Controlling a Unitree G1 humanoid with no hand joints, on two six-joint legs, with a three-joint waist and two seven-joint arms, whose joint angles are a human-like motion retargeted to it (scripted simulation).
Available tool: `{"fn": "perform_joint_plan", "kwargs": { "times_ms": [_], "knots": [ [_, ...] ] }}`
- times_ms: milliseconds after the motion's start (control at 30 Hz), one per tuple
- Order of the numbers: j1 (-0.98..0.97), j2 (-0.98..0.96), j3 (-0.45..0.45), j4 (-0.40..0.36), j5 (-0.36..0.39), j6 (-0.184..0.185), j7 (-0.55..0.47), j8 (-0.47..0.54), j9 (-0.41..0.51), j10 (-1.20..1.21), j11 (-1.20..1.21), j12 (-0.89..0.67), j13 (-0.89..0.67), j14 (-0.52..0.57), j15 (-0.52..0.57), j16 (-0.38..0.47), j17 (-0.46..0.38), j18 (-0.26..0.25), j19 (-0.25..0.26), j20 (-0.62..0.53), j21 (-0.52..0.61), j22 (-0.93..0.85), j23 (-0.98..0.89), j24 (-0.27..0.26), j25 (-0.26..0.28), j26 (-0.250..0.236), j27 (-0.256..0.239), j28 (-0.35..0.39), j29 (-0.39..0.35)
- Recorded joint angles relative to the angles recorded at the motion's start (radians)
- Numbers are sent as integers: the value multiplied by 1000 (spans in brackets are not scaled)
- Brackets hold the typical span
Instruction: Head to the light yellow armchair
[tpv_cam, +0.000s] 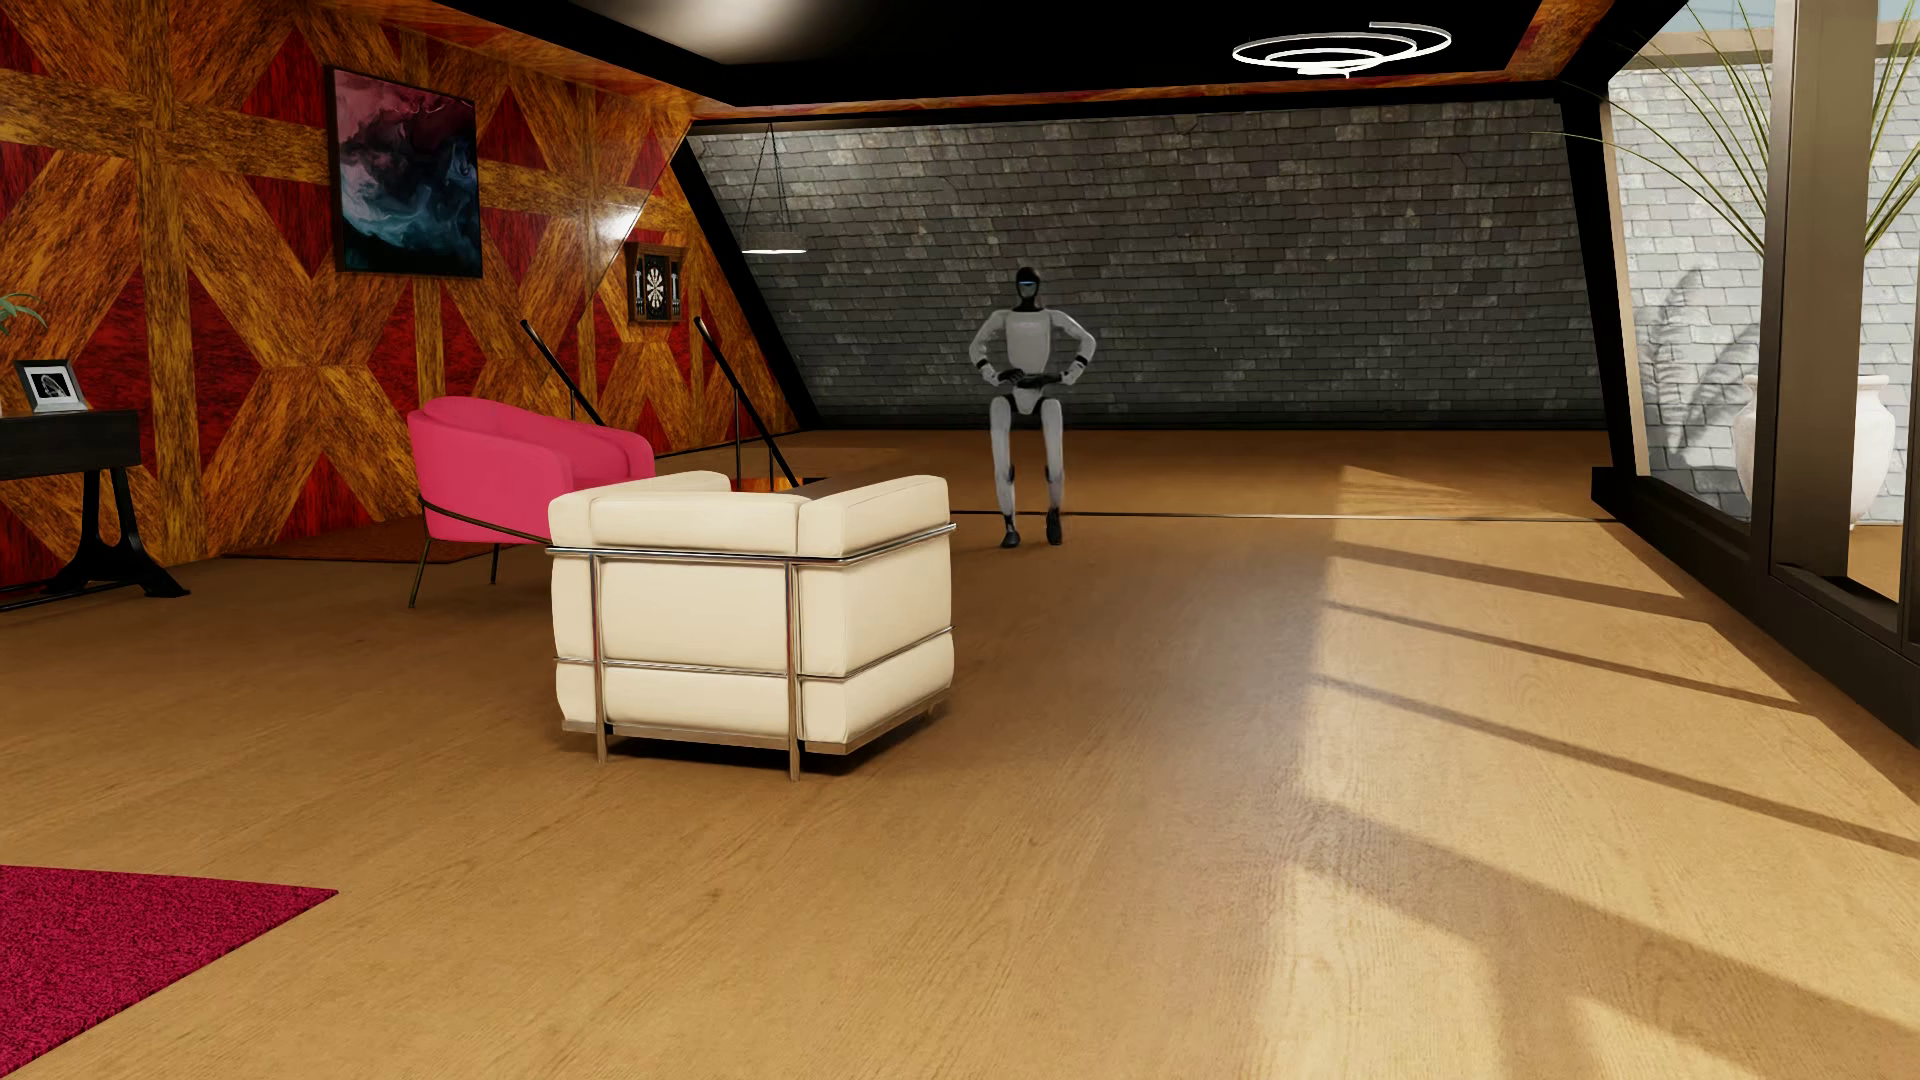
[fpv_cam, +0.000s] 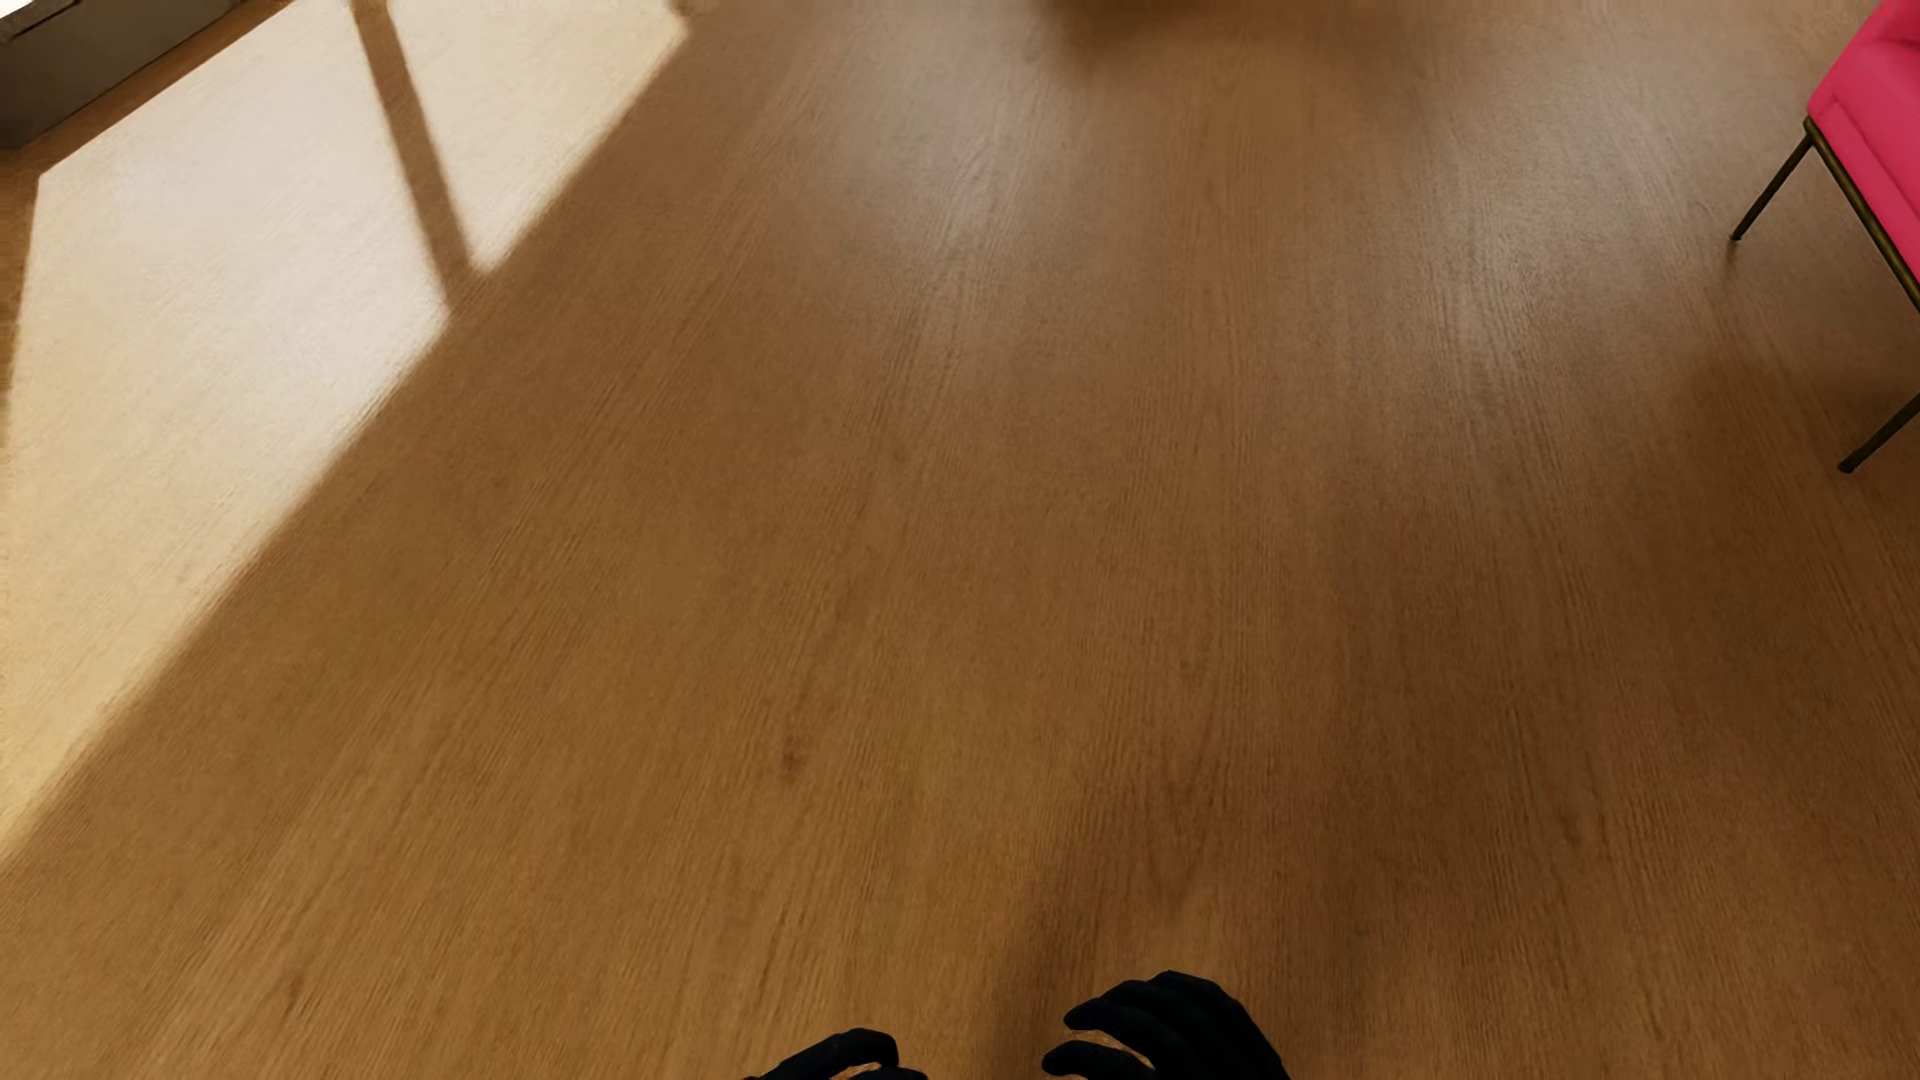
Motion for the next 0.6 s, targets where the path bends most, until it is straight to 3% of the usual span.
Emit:
{"fn": "perform_joint_plan", "kwargs": {
  "times_ms": [33, 100, 167, 233, 267, 333, 400, 500, 567, 600],
  "knots": [
    [-35, 30, 3, -2, 4, -1, 21, -2, 1, -85, -7, 8, 1, -40, -19, -5, -3, 6, 0, 11, 4, 1, 8, 3, 4, 3, -1, -9, 0],
    [-80, 94, 11, -4, 8, -4, 90, 0, -2, -327, -47, 22, -4, -69, -39, -21, 0, 70, 2, 42, 6, -2, 14, 15, 19, 2, -5, -16, 1],
    [-92, 161, 23, -32, 13, -11, 134, 6, -10, -621, -101, 37, -12, 14, -47, -40, -3, 88, 7, 75, 14, 0, 18, 25, 30, -9, -7, -27, 1],
    [-90, 235, 34, -105, 12, -26, 55, 26, -18, -839, -157, 55, -25, 175, -45, -66, -15, 77, 14, 121, 29, 1, 19, 39, 45, -26, -7, -44, 1],
    [-70, 267, 38, -141, 10, -36, -9, 41, -21, -855, -167, 66, -33, 249, -46, -79, -21, 135, 16, 152, 38, -1, 21, 60, 56, -38, -6, -41, 1],
    [-59, 303, 43, -169, -20, -64, -8, 60, -21, -762, -130, 62, -44, 169, -2, -110, -11, 147, 29, 189, 28, -8, 35, 117, 56, -75, -2, 37, 0],
    [-8, 304, 52, -190, -64, -97, 23, 84, -16, -733, -41, 46, -29, 113, 131, -119, 1, 155, 60, 178, 3, 5, 55, 125, 29, -84, 1, 77, 0],
    [102, 175, 59, -202, -130, -142, 86, 173, -8, -753, 290, 57, -47, 38, 448, -141, -78, 148, 173, 183, 52, 11, 72, 104, 46, -78, -7, -10, 0],
    [161, 2, 63, -216, -201, -171, 129, 203, -2, -744, 596, 61, -76, -33, 671, -161, -132, 144, 249, 165, 85, 26, 62, 69, 23, -91, 1, -5, 0],
    [191, -81, 62, -226, -234, -186, 149, 224, 2, -738, 710, 53, -85, -67, 675, -167, -142, 142, 271, 146, 93, 33, 53, 51, 22, -95, 4, 18, 0]
  ]
}}
